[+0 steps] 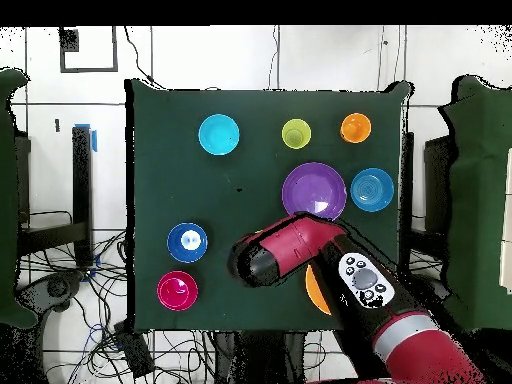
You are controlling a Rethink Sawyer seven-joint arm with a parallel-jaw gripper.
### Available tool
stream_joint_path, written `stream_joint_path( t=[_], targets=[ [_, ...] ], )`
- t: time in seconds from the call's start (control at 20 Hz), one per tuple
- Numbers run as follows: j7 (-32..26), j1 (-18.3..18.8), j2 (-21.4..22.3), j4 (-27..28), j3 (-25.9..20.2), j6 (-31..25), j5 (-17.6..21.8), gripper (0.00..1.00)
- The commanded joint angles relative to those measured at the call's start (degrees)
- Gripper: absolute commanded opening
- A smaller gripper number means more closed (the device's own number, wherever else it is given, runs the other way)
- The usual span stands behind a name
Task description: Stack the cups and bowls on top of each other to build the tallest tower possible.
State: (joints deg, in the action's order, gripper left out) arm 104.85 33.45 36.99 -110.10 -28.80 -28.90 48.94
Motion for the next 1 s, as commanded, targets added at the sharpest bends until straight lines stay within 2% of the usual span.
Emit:
stream_joint_path(
  t=[0.05, 0.4, 1.0],
  targets=[
    [-1.6, -2.7, 0.1, -1.8, 2.4, 1.9, 5.9, 1.0],
    [2.6, -5.6, -0.2, -2.0, 4.7, 5.4, 7.1, 1.0],
    [4.4, -9.1, -1.3, -1.7, 8.4, 8.9, 6.0, 1.0]
  ],
)
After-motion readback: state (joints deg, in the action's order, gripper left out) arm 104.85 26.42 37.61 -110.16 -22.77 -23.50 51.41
